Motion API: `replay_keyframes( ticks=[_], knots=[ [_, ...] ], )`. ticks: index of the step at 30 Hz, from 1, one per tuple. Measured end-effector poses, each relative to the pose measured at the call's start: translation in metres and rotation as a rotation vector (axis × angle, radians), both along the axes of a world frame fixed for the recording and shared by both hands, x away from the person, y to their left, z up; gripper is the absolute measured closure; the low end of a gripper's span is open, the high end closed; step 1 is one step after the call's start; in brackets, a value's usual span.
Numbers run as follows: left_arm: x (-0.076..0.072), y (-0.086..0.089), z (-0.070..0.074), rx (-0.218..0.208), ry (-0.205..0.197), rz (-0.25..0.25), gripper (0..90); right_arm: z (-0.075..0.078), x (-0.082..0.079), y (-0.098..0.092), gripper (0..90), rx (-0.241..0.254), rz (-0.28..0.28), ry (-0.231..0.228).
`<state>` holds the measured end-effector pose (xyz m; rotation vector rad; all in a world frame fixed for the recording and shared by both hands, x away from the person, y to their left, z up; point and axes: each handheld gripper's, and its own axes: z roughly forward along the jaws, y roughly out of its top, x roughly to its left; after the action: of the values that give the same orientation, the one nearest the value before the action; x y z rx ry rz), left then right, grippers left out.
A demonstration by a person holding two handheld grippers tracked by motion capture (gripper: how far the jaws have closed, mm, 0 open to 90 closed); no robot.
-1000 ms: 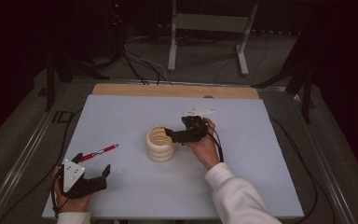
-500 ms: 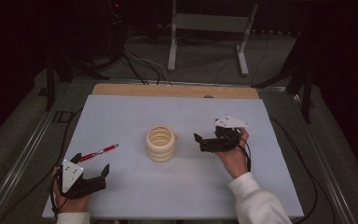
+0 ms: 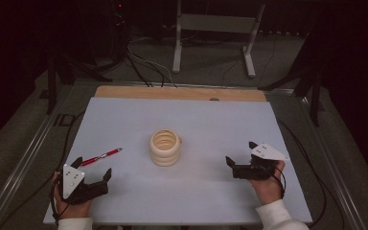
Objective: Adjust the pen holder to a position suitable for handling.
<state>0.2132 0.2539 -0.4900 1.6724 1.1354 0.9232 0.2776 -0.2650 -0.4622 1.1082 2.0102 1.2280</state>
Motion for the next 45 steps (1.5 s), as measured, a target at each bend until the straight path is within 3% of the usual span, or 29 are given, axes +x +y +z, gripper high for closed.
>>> replay_keyframes(
  ticks=[2, 5, 7, 13, 20, 25, 30, 33, 36, 39, 40, 45],
  knots=[
    [0.000, 0.001, 0.000, -0.001, -0.004, 0.003, 0.8, -0.012, -0.006, -0.012, 0.0, 0.034, -0.003, -0.015],
    [-0.001, 0.002, 0.000, -0.008, -0.009, 0.000, 0.8, -0.019, -0.010, -0.018, 0.0, 0.048, -0.008, -0.013],
    [0.000, 0.003, -0.001, 0.002, -0.018, 0.001, 0.9, -0.026, -0.016, -0.027, 0.0, 0.085, -0.025, -0.003],
    [0.000, 0.002, 0.000, 0.011, -0.020, -0.005, 0.8, -0.030, -0.030, -0.040, 0.0, 0.120, -0.048, -0.028],
    [-0.002, 0.002, 0.006, 0.002, 0.015, -0.004, 0.8, -0.031, -0.032, -0.045, 0.0, 0.142, -0.060, -0.032],
    [-0.004, 0.000, 0.017, 0.011, 0.011, -0.008, 0.8, -0.031, -0.033, -0.049, 0.0, 0.133, -0.064, -0.044],
    [-0.001, -0.001, 0.025, 0.017, 0.035, -0.016, 0.8, -0.032, -0.032, -0.053, 0.0, 0.140, -0.071, -0.040],
    [-0.001, -0.001, 0.025, 0.017, 0.035, -0.016, 0.8, -0.032, -0.032, -0.053, 0.0, 0.142, -0.071, -0.038],
    [0.008, 0.004, 0.038, 0.029, 0.053, -0.029, 0.8, -0.032, -0.033, -0.052, 0.0, 0.132, -0.067, -0.040],
    [0.008, 0.004, 0.038, 0.029, 0.053, -0.029, 0.8, -0.032, -0.034, -0.052, 0.0, 0.126, -0.068, -0.040],
    [0.017, 0.008, 0.044, 0.044, 0.075, -0.034, 0.8, -0.032, -0.034, -0.052, 0.0, 0.126, -0.068, -0.040],
    [0.027, 0.011, 0.046, 0.059, 0.092, -0.043, 0.8, -0.033, -0.034, -0.054, 0.0, 0.119, -0.073, -0.036]
  ],
)
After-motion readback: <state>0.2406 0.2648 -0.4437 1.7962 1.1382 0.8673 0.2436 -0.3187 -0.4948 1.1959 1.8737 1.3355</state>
